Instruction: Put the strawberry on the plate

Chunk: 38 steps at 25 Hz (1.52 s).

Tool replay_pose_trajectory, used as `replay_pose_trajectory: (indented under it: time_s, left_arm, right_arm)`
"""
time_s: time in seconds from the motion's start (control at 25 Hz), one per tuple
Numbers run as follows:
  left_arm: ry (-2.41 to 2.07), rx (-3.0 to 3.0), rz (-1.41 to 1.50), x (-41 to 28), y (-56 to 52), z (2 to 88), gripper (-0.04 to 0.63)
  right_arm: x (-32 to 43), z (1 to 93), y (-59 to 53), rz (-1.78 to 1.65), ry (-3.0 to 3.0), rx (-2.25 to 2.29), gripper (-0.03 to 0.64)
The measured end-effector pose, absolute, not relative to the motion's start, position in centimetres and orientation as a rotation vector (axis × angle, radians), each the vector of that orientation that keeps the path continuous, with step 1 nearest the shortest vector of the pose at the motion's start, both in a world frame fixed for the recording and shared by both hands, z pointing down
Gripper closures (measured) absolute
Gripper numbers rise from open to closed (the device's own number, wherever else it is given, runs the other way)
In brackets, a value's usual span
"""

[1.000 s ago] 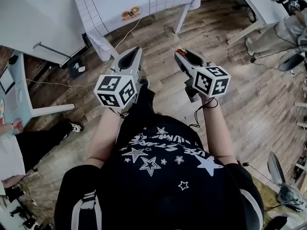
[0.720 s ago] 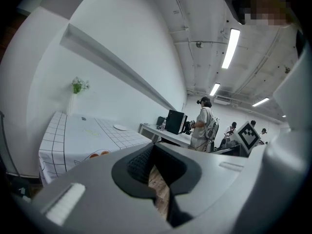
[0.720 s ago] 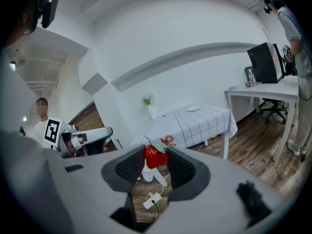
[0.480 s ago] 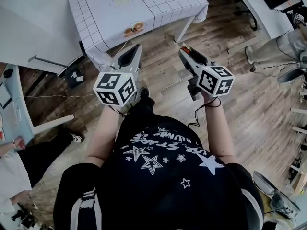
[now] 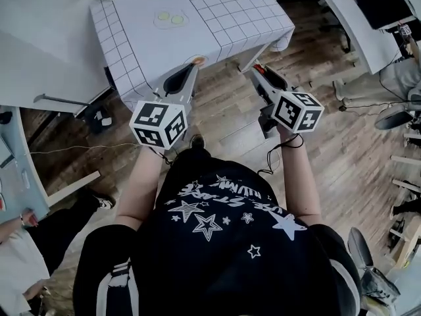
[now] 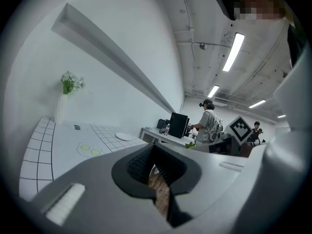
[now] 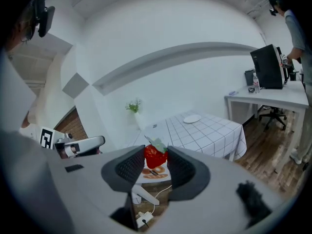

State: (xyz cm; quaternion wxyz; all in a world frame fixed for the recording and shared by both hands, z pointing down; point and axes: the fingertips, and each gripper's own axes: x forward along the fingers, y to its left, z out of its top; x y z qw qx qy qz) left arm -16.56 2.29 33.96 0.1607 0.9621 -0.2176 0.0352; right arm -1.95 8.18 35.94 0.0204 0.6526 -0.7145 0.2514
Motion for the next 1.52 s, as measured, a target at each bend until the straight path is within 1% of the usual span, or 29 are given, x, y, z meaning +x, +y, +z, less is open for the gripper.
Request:
replay_pose_trajectory:
  time_s: [0.6, 0.84, 1.52]
  left_arm:
    - [-0.582, 2.729, 0.116, -13.8, -3.4, 35.7, 0.586]
    - [-0.613, 2.733, 0.139, -12.1, -4.9, 36.0, 0.586]
    - [-0.9, 2.642, 0.175, -1.9, -12.1, 36.0, 0.586]
  right_arm:
    - [2.5, 37.2, 5.0, 0.81, -2.148, 2.141, 0.465]
    - [4.6, 37.9, 2.5, 0.814, -2.183, 2.112, 0.465]
    - [15.3, 38.3, -9.9, 0.851, -2.396, 1.802, 0.465]
